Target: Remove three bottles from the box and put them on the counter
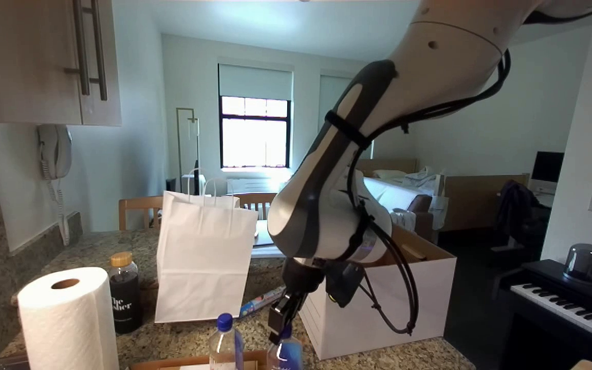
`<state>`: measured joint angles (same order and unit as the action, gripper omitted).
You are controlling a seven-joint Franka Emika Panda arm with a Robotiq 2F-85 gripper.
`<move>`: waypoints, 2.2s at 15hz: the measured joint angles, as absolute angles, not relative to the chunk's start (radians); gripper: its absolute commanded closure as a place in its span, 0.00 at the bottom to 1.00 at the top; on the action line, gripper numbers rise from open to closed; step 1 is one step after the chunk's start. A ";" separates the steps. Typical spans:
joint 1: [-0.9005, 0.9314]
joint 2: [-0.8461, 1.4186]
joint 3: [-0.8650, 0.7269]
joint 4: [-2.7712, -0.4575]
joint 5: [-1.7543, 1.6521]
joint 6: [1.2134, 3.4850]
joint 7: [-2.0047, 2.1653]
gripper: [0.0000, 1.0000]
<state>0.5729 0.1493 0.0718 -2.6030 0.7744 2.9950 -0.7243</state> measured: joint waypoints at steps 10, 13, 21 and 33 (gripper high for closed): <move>0.502 0.238 0.113 -2.509 0.933 2.986 -0.728 0.40; 0.489 0.242 0.122 -2.500 0.958 2.987 -0.731 0.27; 0.471 0.272 0.122 -2.500 0.958 2.989 -0.732 0.00; 0.753 0.219 -0.426 -2.557 0.313 3.077 -0.594 0.00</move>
